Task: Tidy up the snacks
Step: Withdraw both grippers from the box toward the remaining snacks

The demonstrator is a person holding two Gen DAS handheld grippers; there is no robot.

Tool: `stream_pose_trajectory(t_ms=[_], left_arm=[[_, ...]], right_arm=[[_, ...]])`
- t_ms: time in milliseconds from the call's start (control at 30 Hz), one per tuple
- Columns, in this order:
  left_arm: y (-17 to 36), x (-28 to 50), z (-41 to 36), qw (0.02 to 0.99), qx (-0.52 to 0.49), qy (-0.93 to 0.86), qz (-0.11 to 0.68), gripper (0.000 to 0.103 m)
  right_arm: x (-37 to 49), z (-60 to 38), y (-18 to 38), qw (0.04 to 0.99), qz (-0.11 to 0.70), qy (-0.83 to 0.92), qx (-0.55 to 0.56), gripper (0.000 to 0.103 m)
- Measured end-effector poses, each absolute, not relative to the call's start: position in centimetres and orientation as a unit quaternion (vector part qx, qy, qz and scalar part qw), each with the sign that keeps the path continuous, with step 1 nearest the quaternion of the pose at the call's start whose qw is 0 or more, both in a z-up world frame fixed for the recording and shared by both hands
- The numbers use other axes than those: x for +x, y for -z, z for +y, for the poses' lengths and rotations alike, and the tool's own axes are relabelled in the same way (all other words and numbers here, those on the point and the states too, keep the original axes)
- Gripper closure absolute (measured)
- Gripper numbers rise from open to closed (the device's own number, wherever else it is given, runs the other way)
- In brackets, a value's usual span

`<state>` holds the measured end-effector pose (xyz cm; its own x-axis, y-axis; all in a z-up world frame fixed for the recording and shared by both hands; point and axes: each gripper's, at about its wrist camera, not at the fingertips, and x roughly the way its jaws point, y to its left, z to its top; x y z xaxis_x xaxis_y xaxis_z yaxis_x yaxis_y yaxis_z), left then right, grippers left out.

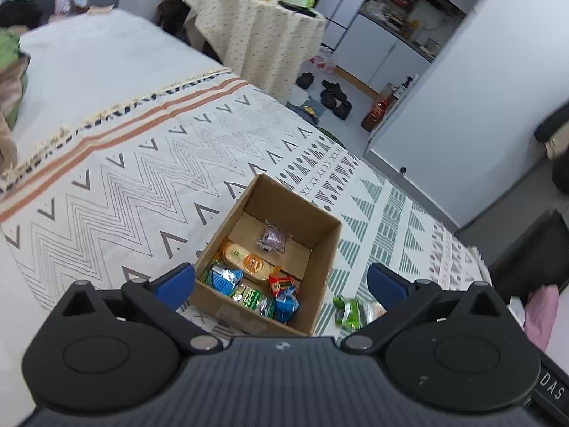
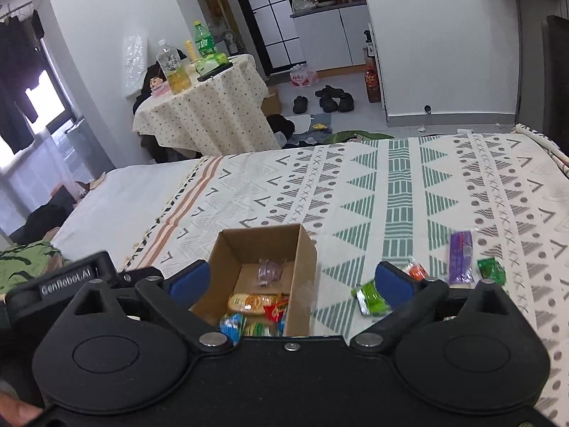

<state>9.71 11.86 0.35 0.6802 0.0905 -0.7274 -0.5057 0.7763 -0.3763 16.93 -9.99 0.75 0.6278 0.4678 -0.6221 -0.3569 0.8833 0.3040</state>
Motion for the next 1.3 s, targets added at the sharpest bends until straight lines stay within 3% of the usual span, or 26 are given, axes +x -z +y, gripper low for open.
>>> stream_pose_trajectory(t_ms=[667,1300], left_arm=[[-2.1,5.3,1.8,0.894,-0.227,-0.143,0.360,0.000],[0.8,9.1,-4.8,0.896,-0.184,-0.129,0.384,0.000]], right_arm=[[12.0,-20.3,-0.3,0.898,0.354,-0.236,0.110,0.000],[14.3,-28.1,3.7,0.894,0.367,-0.206,0.153,0.000]])
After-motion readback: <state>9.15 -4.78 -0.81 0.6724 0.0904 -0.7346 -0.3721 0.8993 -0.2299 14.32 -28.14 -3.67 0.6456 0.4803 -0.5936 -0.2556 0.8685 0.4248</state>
